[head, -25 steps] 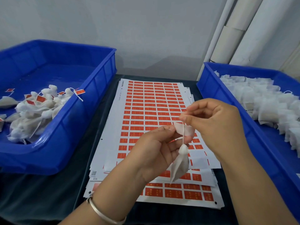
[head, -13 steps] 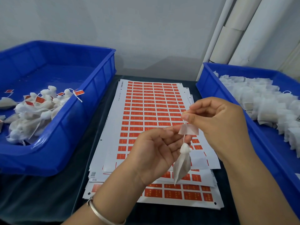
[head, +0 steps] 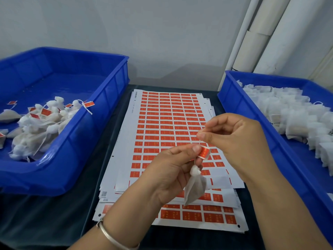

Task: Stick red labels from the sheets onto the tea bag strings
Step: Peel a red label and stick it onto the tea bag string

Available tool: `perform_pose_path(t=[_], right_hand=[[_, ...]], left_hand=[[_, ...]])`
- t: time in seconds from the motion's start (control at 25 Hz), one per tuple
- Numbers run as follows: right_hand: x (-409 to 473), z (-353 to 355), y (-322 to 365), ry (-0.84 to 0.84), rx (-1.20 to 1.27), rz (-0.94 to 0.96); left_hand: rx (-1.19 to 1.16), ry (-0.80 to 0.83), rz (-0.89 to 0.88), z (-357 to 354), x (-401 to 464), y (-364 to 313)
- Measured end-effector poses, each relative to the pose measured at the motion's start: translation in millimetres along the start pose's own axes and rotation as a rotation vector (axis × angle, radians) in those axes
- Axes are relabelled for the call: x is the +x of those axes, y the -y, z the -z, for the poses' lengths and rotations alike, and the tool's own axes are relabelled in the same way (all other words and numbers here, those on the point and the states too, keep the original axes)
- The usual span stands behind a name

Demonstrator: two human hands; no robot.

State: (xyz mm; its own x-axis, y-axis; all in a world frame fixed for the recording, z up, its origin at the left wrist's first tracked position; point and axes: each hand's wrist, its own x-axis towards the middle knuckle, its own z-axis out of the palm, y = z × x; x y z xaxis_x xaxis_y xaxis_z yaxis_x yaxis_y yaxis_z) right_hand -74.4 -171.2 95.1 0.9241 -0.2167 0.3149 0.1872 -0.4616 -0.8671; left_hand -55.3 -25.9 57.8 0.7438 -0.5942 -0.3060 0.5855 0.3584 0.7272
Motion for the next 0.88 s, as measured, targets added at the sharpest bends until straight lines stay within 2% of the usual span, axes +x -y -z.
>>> perform_pose_path(t=[0.12, 0.2, 0.28, 0.4, 0.44, 0.64, 0.8, 0.88], right_hand=[[-0.8, -0.6, 0.6, 0.007, 0.015, -0.021], [-0.2, -0.8, -0.4, -0.050, 0.046, -0.048], [-1.5, -0.8, -2.1, -0.071, 0.119, -0.122], [-9.8, -7.7, -4.0, 0.110, 0.070, -0.233], [-12.3, -11.4, -5.4, 0.138, 0.043, -0.237], [-11.8, -18.8, -13.1, 0.055, 0.010, -0.219], [-12.1, -30.0, -7.7, 0.080, 0.027, -0.201], [-10.3, -34.8, -1.0, 0.041, 0.074, -0.187]], left_hand=[[0.137, -0.048, -0.047, 1.0, -0.8, 2.7], [0.302, -0.122, -0.097, -1.2, -1.2, 5.6], [0.365, -0.222, -0.156, -4.2, -0.4, 6.2], [0.455, -0.330, -0.250, -3.5, 2.9, 1.1], [0.482, -0.344, -0.275, -2.2, 3.6, -0.7], [0.595, -0.363, -0.347, 8.6, 2.5, -7.3], [1.027, -0.336, -0.424, 15.3, -3.8, -27.7], [1.132, -0.359, -0.480, 14.4, -8.6, -46.0]])
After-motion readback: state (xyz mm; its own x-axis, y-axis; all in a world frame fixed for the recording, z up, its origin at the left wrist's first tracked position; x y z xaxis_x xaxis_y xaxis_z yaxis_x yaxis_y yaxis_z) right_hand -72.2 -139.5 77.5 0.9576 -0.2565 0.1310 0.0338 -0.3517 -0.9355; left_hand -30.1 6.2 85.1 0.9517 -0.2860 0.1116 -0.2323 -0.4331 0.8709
